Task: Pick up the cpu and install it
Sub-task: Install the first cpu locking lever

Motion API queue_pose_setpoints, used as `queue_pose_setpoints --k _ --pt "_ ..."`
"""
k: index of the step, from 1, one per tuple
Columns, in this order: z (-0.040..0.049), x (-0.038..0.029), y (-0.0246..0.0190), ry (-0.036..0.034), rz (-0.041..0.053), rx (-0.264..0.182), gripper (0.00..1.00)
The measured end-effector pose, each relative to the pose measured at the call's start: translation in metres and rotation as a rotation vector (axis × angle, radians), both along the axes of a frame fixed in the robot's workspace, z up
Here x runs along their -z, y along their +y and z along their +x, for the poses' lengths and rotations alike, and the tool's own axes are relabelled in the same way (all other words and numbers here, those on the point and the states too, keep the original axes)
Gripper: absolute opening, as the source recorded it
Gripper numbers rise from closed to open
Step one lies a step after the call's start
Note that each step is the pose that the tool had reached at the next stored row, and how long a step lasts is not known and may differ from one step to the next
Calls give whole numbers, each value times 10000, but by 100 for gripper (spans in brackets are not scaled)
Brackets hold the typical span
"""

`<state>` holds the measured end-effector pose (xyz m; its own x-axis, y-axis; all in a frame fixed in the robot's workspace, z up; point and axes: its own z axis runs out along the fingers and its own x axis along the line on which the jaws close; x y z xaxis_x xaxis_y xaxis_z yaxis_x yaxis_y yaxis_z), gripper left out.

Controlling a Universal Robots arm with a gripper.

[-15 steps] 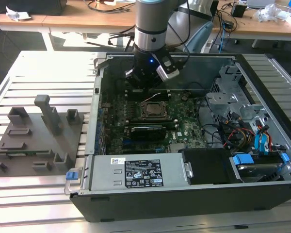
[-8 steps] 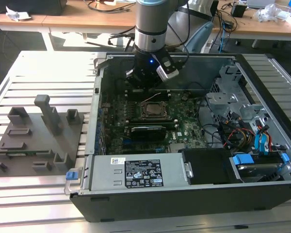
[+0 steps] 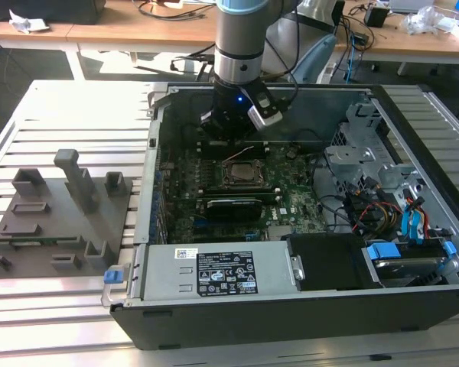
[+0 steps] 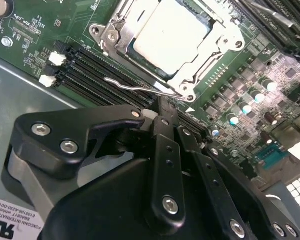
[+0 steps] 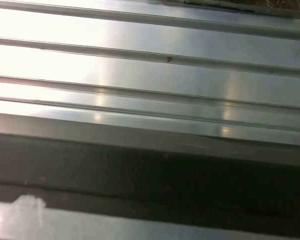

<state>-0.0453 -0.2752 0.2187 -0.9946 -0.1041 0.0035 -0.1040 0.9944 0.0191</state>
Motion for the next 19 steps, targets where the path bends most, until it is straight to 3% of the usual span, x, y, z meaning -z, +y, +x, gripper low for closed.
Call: queue_pose_setpoints --k 19 --pt "112 56 3 0 1 -1 11"
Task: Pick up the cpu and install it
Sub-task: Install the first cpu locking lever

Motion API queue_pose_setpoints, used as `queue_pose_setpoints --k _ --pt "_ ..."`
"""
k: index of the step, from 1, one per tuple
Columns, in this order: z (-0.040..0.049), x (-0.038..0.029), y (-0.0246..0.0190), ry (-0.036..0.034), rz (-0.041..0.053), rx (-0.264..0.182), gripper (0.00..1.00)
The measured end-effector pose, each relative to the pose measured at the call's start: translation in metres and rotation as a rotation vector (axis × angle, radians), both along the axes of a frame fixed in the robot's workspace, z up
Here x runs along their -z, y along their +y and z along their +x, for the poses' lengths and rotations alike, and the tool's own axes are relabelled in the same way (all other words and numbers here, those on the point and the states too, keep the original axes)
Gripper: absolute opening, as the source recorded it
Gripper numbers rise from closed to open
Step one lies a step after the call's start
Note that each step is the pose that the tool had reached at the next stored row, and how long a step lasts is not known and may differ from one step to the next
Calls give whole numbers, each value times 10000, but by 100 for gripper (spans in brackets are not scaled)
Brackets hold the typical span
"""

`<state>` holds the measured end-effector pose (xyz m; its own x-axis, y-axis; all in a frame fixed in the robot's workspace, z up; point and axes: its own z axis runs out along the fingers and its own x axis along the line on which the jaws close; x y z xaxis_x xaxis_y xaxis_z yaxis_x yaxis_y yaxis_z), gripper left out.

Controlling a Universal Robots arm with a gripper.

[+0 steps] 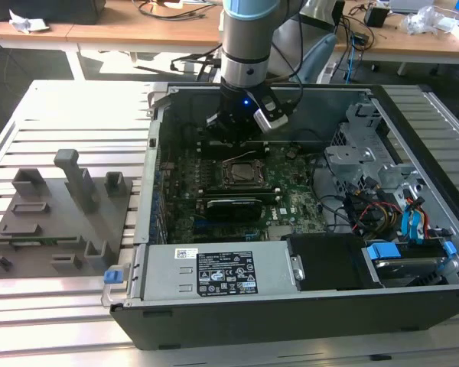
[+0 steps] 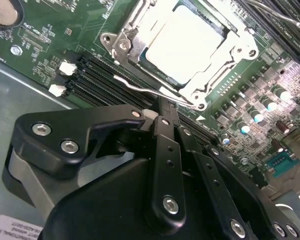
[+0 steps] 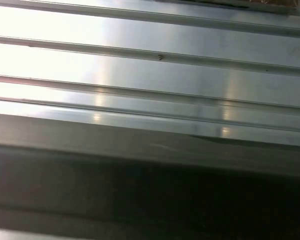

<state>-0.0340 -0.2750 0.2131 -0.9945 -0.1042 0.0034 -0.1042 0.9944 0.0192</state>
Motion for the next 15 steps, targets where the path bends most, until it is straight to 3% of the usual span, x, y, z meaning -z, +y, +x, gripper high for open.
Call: queue_pose_setpoints --k 15 --pt "177 86 0 16 -1 -1 11"
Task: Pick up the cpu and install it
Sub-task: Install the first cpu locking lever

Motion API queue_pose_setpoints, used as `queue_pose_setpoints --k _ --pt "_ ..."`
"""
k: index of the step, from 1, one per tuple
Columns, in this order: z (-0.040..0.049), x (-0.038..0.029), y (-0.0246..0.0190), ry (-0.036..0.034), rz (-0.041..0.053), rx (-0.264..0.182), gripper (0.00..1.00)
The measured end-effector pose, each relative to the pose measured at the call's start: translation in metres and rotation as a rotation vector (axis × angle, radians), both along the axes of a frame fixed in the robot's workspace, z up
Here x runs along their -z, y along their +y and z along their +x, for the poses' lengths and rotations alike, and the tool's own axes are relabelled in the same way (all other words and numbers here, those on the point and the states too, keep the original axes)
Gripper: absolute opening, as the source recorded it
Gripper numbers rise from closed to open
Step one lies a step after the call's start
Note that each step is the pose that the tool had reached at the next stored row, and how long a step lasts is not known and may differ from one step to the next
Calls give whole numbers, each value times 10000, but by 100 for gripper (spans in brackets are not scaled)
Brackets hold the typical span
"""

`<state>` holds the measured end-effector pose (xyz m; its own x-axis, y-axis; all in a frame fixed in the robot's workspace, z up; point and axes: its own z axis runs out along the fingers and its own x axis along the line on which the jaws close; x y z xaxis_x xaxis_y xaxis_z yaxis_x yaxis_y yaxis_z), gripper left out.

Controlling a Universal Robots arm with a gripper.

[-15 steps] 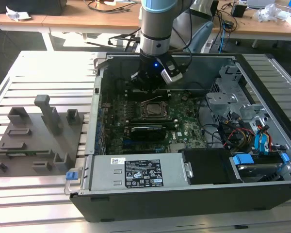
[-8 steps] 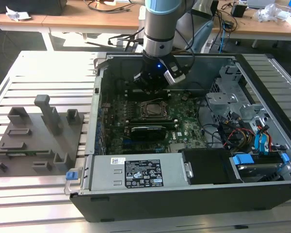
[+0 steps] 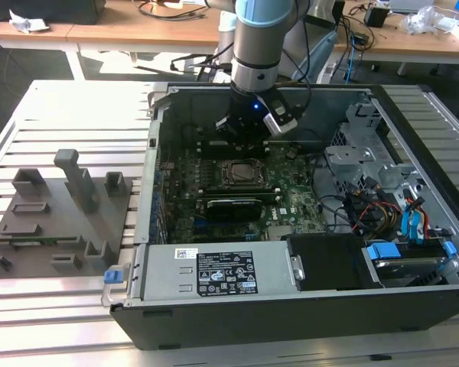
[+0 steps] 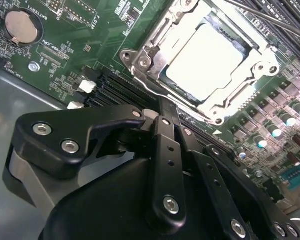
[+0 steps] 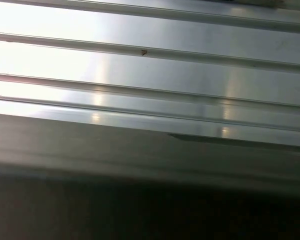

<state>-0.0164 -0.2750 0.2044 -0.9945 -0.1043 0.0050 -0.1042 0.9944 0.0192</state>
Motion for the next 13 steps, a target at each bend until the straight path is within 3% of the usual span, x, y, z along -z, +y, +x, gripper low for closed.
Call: queue_pose_setpoints --k 8,13 --pt "45 25 7 2 -2 -5 11" --pt "46 26 37 2 20 -10 11"
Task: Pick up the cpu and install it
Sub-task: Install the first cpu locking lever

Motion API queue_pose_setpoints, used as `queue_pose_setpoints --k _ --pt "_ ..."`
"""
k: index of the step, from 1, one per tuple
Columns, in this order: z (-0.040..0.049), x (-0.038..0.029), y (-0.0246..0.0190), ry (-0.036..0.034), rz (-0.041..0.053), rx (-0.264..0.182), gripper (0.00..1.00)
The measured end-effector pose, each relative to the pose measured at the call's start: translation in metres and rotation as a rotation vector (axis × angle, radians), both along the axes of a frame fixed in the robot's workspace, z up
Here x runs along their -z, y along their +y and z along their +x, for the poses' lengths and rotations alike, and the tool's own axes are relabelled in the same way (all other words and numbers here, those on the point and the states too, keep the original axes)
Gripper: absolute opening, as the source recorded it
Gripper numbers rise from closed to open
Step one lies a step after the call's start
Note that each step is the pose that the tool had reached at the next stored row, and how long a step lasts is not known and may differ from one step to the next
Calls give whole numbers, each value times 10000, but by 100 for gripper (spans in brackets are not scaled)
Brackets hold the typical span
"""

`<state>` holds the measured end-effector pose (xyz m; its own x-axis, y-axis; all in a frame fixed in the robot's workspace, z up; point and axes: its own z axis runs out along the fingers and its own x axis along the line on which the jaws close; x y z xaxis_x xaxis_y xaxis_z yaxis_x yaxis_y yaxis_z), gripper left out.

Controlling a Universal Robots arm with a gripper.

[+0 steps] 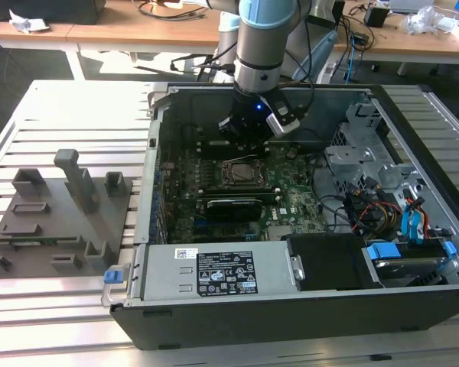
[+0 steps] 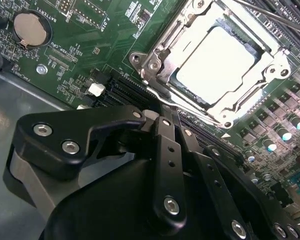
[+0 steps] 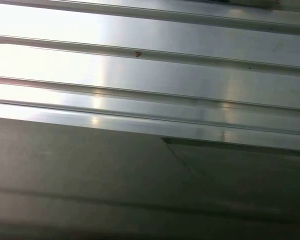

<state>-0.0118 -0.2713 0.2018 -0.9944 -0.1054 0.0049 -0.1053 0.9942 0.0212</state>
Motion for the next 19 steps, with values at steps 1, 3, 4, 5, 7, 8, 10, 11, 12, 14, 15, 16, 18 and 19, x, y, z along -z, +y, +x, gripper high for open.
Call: queue_pose_setpoints --k 1,3,4,5,7,8,10,11,12,14,15,16,18,19 --pt "0 0 0 0 0 0 11" --pt "0 0 0 -1 3 0 11" --pt "0 -11 1 -5 4 1 11" --pt "0 -26 0 -10 3 1 11" --pt "0 -51 0 -16 -4 1 11" --pt "0 -63 0 -15 -15 1 11" --pt "0 -118 1 -16 -48 2 11" --pt "0 -135 1 -16 -69 2 11" --pt "0 -146 1 -16 -80 1 11" --pt "0 -178 0 -17 -111 1 11" --pt "0 -196 0 -16 -129 1 11" --pt "0 -207 0 -15 -145 1 11" --pt "0 -220 0 -16 -170 0 11" --pt "3 -223 1 -16 -175 0 11"
